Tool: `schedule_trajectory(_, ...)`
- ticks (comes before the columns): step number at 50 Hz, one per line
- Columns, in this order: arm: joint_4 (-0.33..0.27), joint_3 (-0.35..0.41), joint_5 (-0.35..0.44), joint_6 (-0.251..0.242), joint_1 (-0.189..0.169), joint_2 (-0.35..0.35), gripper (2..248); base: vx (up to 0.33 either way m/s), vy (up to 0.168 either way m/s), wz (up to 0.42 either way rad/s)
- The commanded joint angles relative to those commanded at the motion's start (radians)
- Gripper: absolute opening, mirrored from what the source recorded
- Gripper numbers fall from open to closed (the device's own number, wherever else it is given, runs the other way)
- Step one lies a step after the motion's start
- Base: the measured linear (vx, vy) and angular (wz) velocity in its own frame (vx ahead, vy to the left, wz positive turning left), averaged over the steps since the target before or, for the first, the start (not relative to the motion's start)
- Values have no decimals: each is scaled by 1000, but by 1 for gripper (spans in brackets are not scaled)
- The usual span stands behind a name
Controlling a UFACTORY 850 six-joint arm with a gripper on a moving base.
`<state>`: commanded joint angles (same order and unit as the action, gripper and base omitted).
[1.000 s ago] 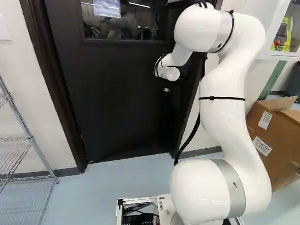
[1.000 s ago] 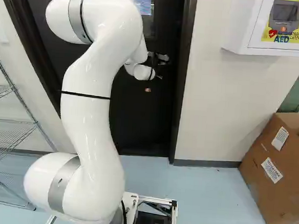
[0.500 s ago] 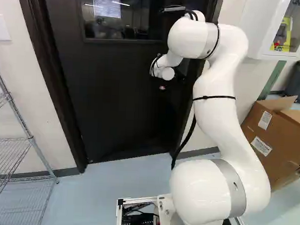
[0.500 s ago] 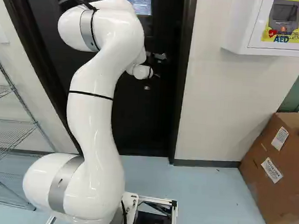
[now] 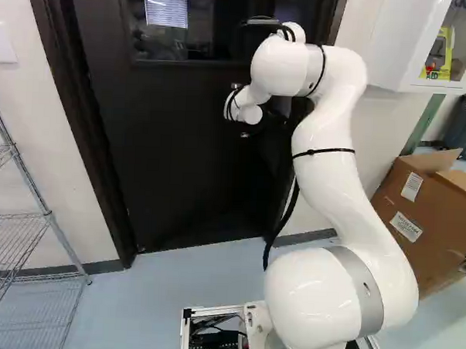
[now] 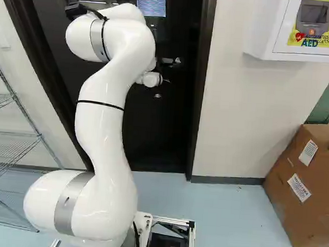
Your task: Open the door and move inside
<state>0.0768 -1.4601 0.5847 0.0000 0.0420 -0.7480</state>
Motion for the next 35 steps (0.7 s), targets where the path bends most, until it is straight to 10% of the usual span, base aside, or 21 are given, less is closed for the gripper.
schedule_trajectory(35, -73, -27, 0, 0, 78, -20, 247, 0, 0, 0)
